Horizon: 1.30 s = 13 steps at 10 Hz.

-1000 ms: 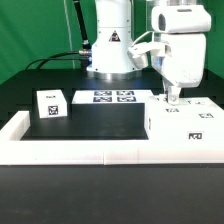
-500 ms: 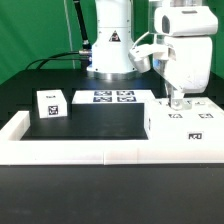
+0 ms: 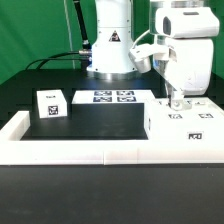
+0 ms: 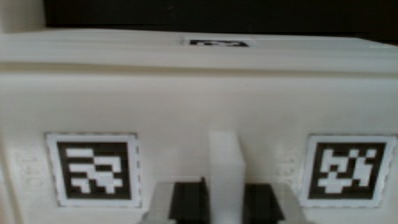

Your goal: Assemble cabinet

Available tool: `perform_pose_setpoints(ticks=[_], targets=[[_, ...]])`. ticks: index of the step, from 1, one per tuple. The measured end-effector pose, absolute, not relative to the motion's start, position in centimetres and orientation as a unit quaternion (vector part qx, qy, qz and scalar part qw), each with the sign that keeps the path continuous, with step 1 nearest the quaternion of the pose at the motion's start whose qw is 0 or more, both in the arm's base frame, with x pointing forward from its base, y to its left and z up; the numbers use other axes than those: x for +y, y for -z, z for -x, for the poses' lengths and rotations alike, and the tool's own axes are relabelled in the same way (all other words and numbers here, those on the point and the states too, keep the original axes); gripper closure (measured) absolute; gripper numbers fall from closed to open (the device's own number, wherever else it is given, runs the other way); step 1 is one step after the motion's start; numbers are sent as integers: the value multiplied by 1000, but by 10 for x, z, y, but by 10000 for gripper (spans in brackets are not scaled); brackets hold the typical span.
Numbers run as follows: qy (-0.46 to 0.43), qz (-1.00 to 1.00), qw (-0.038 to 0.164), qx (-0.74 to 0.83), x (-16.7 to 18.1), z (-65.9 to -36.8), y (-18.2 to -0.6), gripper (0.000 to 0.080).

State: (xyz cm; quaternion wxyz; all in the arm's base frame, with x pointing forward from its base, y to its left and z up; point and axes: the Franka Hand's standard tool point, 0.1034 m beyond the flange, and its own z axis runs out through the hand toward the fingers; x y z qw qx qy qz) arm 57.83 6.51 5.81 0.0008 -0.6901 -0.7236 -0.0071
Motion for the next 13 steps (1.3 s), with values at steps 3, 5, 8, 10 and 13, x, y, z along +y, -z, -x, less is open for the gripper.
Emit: perform_pose_setpoints(ticks=[3, 5, 8, 10, 13], targets=[[9, 691, -3, -723, 62, -580, -63, 416], [26, 706, -19, -707, 49, -579, -77, 247], [40, 738, -30, -673, 44, -548, -86, 16], [64, 770, -35, -634, 54, -515, -85, 3], [69, 782, -25, -620, 72, -498, -73, 2]])
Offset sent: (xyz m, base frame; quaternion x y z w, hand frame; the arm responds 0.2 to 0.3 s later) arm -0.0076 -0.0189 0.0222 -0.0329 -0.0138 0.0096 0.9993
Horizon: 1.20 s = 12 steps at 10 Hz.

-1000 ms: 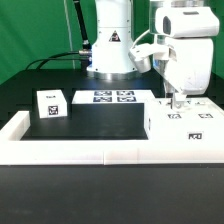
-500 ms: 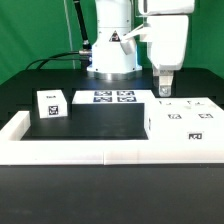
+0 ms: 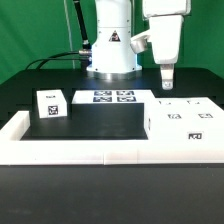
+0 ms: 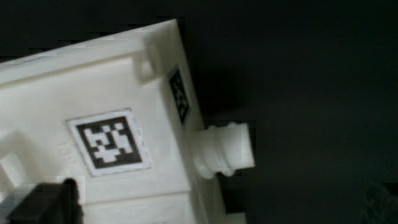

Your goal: Assemble cabinet

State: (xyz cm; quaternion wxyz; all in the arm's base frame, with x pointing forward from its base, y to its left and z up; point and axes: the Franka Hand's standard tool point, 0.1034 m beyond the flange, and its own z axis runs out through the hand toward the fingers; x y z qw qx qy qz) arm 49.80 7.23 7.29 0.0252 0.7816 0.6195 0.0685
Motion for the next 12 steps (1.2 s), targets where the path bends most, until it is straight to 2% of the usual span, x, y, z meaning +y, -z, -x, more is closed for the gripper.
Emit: perform_pose_setpoints(ticks=[3, 6, 8, 12], targets=[[-69, -784, 25, 616, 72, -498, -73, 2], [-107, -860, 19, 499, 65, -500, -73, 2], [-111, -924, -3, 365, 64, -492, -68, 2], [-116, -967, -23, 226, 68, -491, -68, 2]])
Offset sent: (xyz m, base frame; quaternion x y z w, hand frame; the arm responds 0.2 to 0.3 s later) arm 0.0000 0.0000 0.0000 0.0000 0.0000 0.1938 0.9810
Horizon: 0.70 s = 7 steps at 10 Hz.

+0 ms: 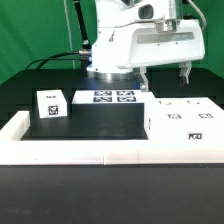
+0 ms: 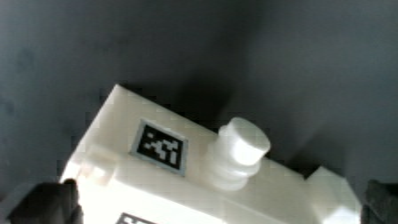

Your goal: Assemble cabinet

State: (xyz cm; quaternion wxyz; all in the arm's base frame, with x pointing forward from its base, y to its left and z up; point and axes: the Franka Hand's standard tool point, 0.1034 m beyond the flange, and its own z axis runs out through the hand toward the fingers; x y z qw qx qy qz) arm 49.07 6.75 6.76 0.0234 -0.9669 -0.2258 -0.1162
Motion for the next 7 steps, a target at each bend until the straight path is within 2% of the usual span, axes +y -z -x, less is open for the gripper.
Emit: perform_pose_setpoints(ticks=[4, 7], targets=[[127, 986, 41, -98, 84, -492, -64, 2], [136, 985, 37, -94, 87, -489, -45, 2]])
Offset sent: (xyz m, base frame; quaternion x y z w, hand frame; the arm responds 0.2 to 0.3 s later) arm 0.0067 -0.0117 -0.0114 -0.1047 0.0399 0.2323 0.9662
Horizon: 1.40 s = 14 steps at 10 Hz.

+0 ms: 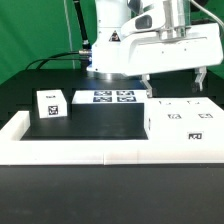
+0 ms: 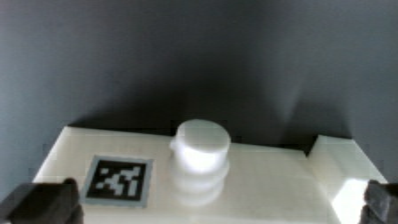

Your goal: Assemble cabinet

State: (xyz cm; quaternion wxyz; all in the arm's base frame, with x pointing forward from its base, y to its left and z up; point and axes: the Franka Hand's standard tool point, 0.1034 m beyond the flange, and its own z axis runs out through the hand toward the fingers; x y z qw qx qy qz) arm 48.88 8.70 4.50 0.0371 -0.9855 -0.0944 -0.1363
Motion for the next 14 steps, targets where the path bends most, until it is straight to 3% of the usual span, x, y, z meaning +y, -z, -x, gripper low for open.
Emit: perform_pose_setpoints(ticks=[2, 7, 11, 14], targets=[[134, 986, 36, -96, 83, -486, -36, 2], [135, 988, 40, -58, 88, -485, -36, 2], [129, 990, 34, -32, 86, -483, -9, 2], [133, 990, 30, -38, 79, -485, -5, 2]])
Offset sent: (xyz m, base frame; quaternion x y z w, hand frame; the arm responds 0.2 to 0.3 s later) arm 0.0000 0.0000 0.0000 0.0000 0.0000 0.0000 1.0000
